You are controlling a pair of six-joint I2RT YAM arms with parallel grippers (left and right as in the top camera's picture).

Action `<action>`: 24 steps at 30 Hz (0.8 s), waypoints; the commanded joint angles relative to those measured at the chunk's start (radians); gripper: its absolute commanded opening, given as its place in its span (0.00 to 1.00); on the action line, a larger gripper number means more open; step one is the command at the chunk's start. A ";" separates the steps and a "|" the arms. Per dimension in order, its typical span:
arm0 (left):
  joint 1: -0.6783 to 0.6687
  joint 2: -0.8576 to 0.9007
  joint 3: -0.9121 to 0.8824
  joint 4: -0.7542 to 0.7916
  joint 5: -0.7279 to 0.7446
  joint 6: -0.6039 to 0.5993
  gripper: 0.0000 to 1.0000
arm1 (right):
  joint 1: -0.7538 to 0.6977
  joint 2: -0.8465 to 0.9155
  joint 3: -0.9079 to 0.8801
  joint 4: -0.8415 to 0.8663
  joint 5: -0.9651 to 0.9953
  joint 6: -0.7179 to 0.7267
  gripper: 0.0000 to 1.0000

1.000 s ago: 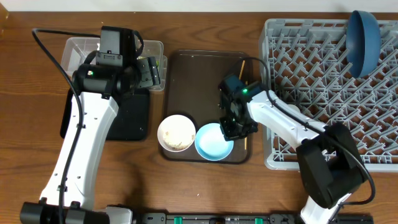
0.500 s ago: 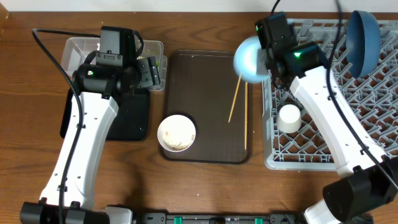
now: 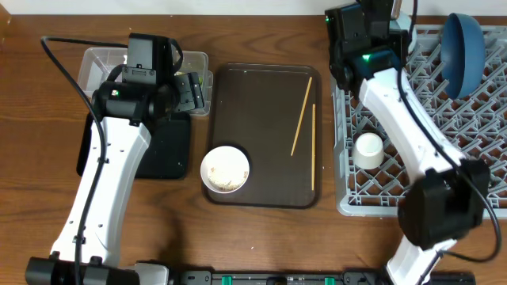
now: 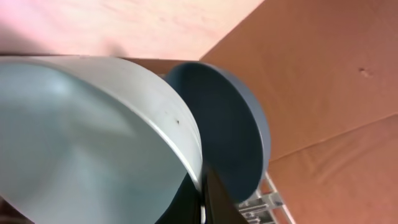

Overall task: Sort waste into correct bins and load items into the dishwasher rack
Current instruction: 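Carry the light-blue bowl to the back of the dish rack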

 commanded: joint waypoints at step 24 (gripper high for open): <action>0.002 0.006 -0.023 0.009 -0.012 0.016 0.80 | -0.034 0.256 0.002 0.287 0.092 -0.243 0.03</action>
